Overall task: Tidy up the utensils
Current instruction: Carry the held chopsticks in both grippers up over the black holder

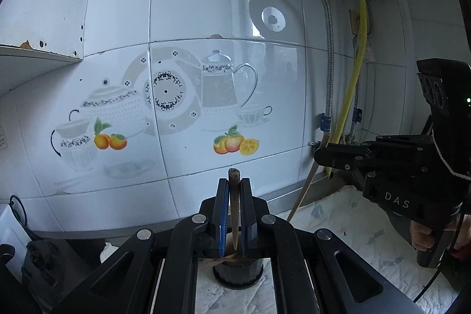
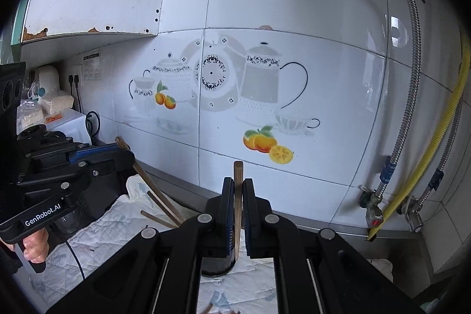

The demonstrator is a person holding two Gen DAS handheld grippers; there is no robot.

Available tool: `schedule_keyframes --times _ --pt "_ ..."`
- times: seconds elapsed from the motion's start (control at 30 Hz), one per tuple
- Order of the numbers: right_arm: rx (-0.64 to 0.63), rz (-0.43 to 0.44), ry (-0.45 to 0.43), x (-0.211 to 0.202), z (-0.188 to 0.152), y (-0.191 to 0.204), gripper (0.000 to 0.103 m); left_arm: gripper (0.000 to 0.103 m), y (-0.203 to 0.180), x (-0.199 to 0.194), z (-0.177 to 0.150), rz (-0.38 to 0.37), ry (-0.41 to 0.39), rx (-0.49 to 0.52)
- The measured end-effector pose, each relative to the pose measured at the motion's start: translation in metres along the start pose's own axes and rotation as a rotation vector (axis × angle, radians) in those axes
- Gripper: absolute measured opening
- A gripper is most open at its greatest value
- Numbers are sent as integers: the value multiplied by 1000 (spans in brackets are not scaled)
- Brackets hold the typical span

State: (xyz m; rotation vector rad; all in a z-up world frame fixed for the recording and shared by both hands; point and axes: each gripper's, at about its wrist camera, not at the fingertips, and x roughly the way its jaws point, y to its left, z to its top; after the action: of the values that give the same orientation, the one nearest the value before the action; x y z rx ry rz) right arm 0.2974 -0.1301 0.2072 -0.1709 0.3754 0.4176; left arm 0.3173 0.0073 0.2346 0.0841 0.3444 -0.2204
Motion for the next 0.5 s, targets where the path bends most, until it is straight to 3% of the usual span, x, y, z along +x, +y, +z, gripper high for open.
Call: schedule_keyframes --times 0.23,0.5 --pt "65 36 -5 28 -2 1 8 7 19 35 -10 27 61 -39" --pt "69 33 78 62 -24 7 8 7 31 64 -34 47 134 -63"
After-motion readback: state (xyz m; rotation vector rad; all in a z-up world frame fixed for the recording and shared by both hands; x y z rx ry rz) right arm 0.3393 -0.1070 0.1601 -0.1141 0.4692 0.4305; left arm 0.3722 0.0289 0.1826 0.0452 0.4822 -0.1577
